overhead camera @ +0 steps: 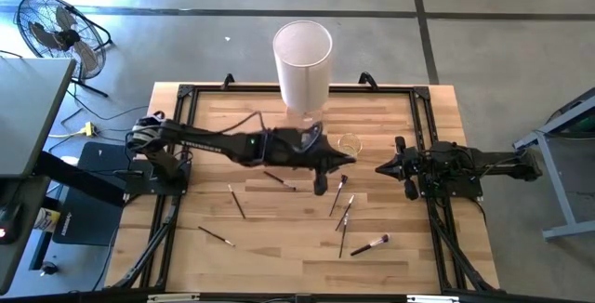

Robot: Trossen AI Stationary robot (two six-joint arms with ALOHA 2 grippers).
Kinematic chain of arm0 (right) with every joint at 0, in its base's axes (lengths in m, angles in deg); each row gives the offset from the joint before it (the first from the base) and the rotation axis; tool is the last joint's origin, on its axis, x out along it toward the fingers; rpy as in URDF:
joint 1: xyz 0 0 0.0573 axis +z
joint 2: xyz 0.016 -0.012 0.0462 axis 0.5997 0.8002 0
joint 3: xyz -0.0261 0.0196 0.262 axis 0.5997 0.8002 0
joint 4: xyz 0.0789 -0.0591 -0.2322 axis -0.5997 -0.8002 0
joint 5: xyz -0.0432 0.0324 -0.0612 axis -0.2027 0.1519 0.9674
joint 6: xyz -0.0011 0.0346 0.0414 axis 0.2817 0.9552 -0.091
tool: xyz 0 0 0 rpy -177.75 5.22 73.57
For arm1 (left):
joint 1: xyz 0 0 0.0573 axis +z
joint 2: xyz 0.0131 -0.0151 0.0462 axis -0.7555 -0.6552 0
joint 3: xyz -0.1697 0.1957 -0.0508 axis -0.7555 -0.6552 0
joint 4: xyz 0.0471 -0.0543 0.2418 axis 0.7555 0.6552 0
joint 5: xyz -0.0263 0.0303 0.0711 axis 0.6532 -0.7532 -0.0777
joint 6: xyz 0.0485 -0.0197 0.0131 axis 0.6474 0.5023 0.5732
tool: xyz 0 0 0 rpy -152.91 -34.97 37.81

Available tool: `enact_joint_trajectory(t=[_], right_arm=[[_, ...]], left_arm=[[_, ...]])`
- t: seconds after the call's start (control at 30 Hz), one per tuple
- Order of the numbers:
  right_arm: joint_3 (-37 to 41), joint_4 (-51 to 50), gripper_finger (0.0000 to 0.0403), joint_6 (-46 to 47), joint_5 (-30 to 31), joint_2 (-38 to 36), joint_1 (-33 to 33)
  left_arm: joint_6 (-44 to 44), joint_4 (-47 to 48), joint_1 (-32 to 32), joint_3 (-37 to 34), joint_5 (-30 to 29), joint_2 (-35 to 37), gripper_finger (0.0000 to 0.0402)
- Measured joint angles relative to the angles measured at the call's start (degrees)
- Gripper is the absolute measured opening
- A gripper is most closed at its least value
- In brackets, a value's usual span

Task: Pick & Place Makeup Brushes
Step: Put the black blush brush into the makeup brush holder

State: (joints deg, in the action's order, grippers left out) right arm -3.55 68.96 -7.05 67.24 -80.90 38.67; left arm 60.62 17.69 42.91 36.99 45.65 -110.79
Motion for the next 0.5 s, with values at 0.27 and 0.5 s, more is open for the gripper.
enact_joint_trajectory(t=[0.27, 0.5], right_arm=[[0.02, 0.33, 0.0000, 0.04, 0.11, 0.22, -0.02], [0.02, 5.29, 0.0000, 3.09, 0.12, 0.26, 0.00]], left_arm=[[0.05, -27.95, -2.63, -14.07, -8.67, -0.09, 0.0001], [-1.65, -48.91, -2.92, -24.93, -11.39, -0.09, 0.0001]])
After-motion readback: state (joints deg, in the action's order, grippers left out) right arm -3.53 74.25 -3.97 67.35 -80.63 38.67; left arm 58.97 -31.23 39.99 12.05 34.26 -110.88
